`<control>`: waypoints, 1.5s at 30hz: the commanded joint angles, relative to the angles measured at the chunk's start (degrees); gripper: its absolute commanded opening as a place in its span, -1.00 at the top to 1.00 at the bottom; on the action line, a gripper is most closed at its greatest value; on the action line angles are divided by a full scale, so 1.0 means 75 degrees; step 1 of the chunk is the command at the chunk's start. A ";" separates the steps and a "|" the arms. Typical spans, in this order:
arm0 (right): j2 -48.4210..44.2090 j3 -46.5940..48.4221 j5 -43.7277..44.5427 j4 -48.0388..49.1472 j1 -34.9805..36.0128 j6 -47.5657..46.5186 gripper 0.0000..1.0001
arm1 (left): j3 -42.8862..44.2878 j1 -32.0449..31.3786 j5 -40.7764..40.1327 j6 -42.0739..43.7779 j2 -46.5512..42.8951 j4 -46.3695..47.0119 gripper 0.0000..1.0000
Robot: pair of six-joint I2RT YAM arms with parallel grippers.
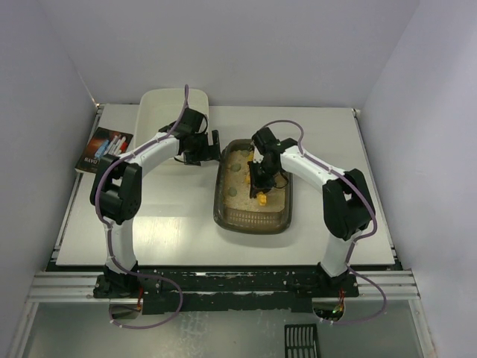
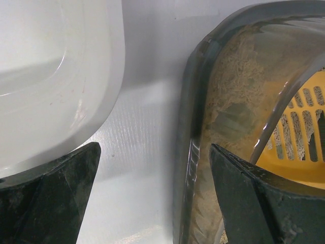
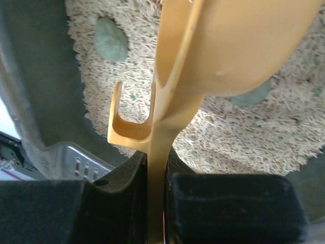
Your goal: Clean the litter box
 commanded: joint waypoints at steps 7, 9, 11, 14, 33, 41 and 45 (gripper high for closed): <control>0.0323 -0.0215 -0.1917 0.1520 0.0242 0.0163 1.00 | -0.0005 -0.0192 0.0427 -0.0061 -0.0138 0.0517 -0.99; 0.0434 -0.0183 -0.1943 0.1623 0.0242 0.0213 1.00 | -0.0061 -0.0198 0.0465 -0.0070 -0.0179 0.0549 -0.99; 0.0589 -0.0170 -0.1990 0.1710 0.0242 0.0214 1.00 | -0.0139 -0.0201 0.0498 -0.0083 -0.0243 0.0585 -0.99; 0.0674 -0.0411 -0.2372 0.2204 0.0230 0.0333 1.00 | -0.0236 -0.0198 0.0559 -0.0095 -0.0332 0.0670 -0.99; 0.0014 -0.3047 -0.5038 0.7410 -0.0449 0.2958 1.00 | -0.0439 -0.0200 0.0770 -0.0008 -0.0403 0.0791 -0.96; -0.0548 -0.3894 -0.5179 0.8389 -0.0654 0.3326 1.00 | -0.0496 -0.0197 0.0767 0.0032 -0.0416 0.0853 -0.96; -0.0803 -0.4021 -0.4989 0.8051 -0.0674 0.3204 1.00 | -0.0510 -0.0194 0.0737 0.0042 -0.0416 0.0827 -0.95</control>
